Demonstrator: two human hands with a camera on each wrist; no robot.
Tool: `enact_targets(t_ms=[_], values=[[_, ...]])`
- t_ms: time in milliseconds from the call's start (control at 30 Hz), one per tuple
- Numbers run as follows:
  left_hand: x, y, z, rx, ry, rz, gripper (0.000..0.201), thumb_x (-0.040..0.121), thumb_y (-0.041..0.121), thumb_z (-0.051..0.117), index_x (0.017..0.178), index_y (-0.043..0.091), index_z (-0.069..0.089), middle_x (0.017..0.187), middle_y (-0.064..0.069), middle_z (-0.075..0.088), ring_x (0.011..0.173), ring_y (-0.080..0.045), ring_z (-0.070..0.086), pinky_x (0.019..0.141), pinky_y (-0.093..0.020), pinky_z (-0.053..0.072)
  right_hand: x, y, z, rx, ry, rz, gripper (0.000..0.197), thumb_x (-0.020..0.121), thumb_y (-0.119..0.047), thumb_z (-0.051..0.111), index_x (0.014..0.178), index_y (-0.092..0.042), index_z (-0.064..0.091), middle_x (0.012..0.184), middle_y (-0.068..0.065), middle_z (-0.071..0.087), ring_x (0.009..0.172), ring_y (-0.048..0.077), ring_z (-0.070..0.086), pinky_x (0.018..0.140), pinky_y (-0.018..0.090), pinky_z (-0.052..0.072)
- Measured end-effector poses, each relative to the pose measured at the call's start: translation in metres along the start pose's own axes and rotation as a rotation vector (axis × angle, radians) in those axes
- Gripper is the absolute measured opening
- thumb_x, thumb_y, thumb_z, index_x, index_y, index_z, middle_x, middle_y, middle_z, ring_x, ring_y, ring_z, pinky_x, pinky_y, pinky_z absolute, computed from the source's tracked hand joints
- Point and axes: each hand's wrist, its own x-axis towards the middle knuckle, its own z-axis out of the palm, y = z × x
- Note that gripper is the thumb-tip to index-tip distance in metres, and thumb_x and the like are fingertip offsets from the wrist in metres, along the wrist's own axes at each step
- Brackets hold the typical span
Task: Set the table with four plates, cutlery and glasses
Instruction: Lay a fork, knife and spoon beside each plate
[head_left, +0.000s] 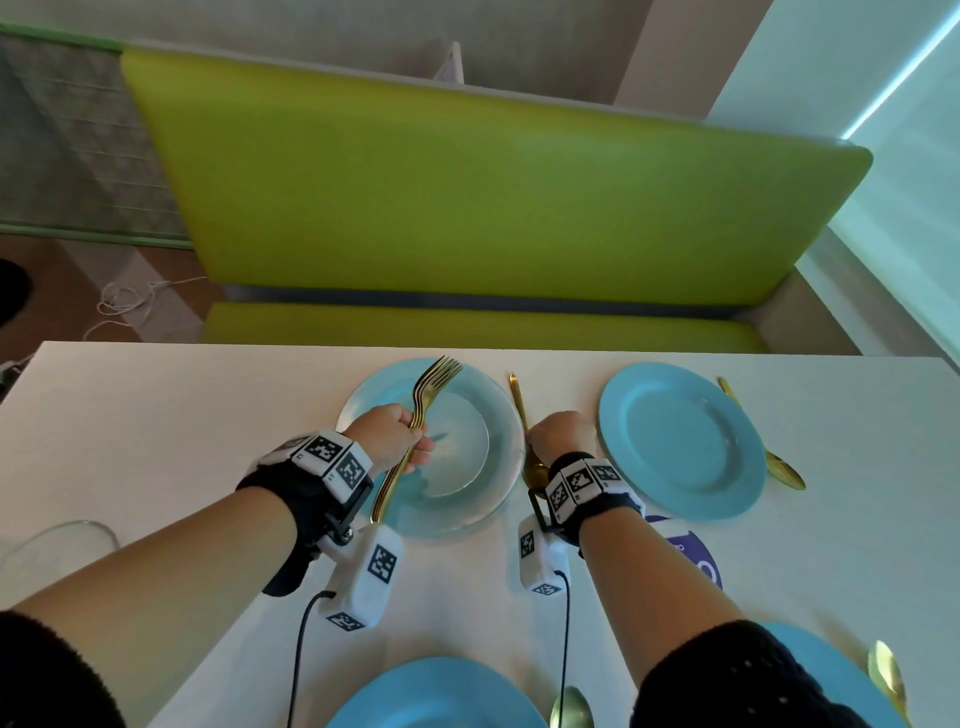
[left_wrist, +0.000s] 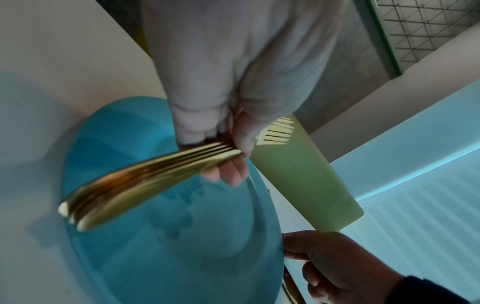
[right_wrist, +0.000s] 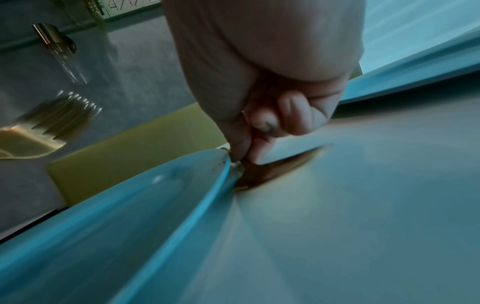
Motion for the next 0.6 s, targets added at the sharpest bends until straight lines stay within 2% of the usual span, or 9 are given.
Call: enact_targets(t_ms=[67,100,167,467,600], values=[[0.000,0.000,0.000,-0.006,0.002,0.001,0.024,0.098,0.004,0.040,0.077,0.011,0.049,0.076,-0.006,0.061,0.066,-0.017,0.058,0.062,-0.026,0.047,0.001,0.000,0.002,0.051,0.009,0.013,0.025,0.086,-0.015,0.052,0.102,-0.005,0.070,0.104,0.012,0.071,0.098,0.028,0.066,0.081,0.031,0.055],[0.000,0.000,-0.001,-0.011,0.003,0.003,0.024,0.098,0.004,0.039,0.077,0.011,0.049,0.076,-0.006,0.061,0.066,-0.017,0.058,0.061,-0.025,0.046,0.002,0.000,0.003,0.079,0.015,0.021,0.024,0.086,-0.014,0.053,0.100,-0.005,0.070,0.102,0.013,0.071,0.097,0.029,0.067,0.084,0.033,0.056],[0.000,-0.001,-0.001,-0.019,0.009,0.006,0.025,0.098,0.003,0.039,0.077,0.011,0.049,0.075,-0.006,0.060,0.064,-0.016,0.057,0.060,-0.025,0.045,0.003,0.001,0.004,0.117,0.022,0.026,0.022,0.085,-0.015,0.055,0.098,-0.005,0.071,0.100,0.013,0.072,0.094,0.028,0.068,0.084,0.036,0.057],[0.000,-0.001,0.002,-0.006,0.036,0.008,0.024,0.097,0.003,0.041,0.076,0.011,0.050,0.074,-0.005,0.058,0.062,-0.014,0.057,0.057,-0.022,0.045,-0.005,0.004,-0.008,0.126,0.037,-0.070,0.030,0.090,-0.027,0.055,0.097,-0.003,0.072,0.100,0.015,0.071,0.096,0.030,0.065,0.085,0.035,0.055],[0.000,0.000,0.006,0.042,0.023,-0.008,0.023,0.096,0.003,0.044,0.074,0.008,0.051,0.069,-0.006,0.058,0.059,-0.015,0.056,0.050,-0.019,0.041,-0.023,-0.005,-0.020,0.203,0.102,-0.236,0.024,0.091,-0.025,0.056,0.095,-0.007,0.071,0.100,0.012,0.071,0.085,0.025,0.060,0.072,0.025,0.045]])
